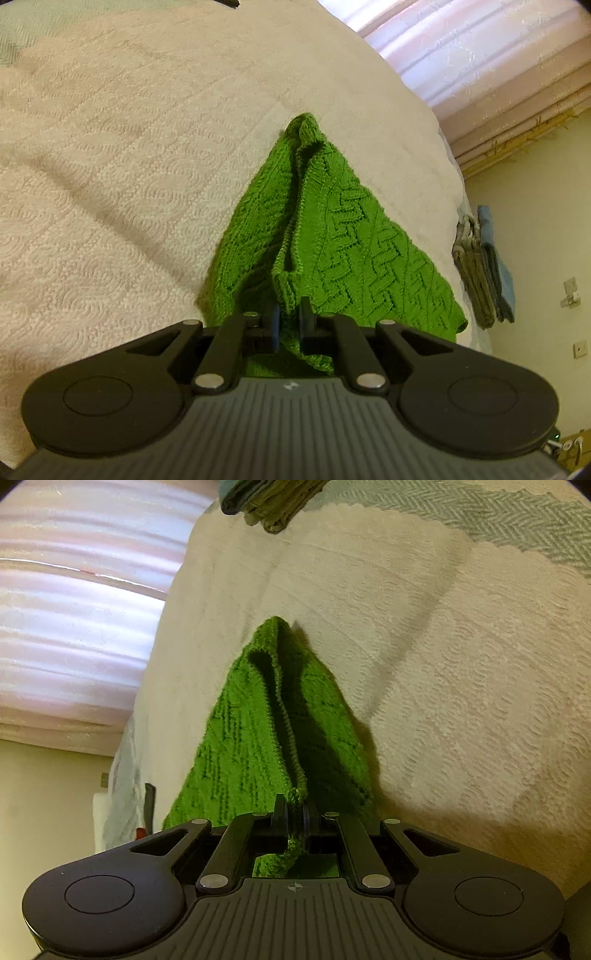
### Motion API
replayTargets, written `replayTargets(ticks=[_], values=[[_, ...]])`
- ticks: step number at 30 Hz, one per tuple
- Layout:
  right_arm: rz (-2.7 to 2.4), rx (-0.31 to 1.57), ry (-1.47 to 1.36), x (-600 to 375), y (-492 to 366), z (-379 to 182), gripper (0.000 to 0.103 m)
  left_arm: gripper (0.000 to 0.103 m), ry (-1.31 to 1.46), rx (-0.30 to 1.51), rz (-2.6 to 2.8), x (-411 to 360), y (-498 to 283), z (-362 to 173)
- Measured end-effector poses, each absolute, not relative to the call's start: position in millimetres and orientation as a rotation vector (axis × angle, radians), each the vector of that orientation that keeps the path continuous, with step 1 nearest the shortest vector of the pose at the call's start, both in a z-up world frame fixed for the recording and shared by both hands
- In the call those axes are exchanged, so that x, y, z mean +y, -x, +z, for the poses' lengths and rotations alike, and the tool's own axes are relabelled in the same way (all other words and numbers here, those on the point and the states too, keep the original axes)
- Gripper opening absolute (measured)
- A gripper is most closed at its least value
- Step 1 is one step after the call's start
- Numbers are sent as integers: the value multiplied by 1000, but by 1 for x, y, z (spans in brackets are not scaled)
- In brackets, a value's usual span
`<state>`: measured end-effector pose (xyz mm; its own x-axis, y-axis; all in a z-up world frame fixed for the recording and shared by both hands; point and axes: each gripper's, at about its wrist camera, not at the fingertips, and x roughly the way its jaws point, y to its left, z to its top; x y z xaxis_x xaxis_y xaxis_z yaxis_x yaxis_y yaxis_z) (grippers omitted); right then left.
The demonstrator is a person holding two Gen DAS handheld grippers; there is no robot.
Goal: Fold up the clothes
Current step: 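Lift the hem with both tools and fold it toward the collar, then lay the folded hem down on the vest with both tools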
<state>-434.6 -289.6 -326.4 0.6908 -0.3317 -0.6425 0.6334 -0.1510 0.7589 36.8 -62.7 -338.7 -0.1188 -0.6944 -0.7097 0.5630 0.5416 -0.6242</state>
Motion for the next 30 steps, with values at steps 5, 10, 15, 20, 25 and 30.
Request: replayTargets(ticks=[5, 10, 15, 20, 25, 30], values=[[-897, 325, -1474, -288, 432, -334, 5, 6, 73, 1311, -1067, -67, -35, -348], [-928, 353, -1462, -284, 433, -338, 5, 7, 49, 1311, -1083, -65, -35, -353], [-910, 460, -1447, -293, 422, -339, 25, 9, -51, 1332, -1071, -76, -32, -363], [-966, 463, -1319, -319, 426, -306, 58, 19, -170, 1336, -1154, -90, -44, -343], [-960, 345, -1258, -365, 427, -289, 58, 32, -91, 1266, -1172, -106, -83, -315], [-923, 335, -1223, -407, 401, -299, 58, 54, -20, 1193, -1147, -162, -121, -305]])
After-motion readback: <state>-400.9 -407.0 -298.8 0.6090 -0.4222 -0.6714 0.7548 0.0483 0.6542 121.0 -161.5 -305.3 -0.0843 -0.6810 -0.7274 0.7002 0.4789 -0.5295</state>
